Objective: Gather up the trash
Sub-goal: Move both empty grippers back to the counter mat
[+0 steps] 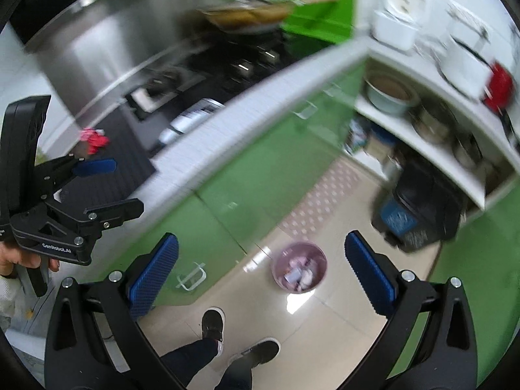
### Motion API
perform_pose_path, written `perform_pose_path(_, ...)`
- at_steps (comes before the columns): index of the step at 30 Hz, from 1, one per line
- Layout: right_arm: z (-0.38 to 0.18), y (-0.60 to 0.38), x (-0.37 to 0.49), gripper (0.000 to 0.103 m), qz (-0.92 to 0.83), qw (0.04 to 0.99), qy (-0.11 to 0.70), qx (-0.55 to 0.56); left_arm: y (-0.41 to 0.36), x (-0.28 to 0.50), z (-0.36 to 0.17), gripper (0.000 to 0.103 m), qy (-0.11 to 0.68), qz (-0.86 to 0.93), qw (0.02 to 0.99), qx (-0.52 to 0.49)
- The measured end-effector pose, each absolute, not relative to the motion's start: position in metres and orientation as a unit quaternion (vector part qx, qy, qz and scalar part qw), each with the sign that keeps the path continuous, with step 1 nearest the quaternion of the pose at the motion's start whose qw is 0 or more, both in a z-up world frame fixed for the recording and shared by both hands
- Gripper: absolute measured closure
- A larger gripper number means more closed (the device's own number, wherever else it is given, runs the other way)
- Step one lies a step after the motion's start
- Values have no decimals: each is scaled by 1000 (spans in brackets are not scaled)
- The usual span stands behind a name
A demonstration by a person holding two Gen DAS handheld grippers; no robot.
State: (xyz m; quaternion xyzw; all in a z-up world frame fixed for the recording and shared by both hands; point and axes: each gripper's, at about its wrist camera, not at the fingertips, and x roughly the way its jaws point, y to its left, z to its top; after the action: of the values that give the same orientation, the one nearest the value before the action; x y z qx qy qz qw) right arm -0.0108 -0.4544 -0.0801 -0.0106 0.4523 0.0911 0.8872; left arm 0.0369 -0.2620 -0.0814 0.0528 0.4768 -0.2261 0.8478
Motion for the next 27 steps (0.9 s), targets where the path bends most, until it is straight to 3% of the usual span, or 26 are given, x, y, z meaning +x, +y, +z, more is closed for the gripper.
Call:
perform_pose_path(8,-35,-358,8,3,192,882,426,-57,-134,9,-38,7,458,-101,883,5)
perform_pose_path(17,-33,-250,32,3,268,861,425,-80,-12,-9,-28,7,457,-5,889,-28)
perform_pose_path(27,-43,-159,60,3,308,844,422,-123,43,12,-39,7,449,19,892,-54)
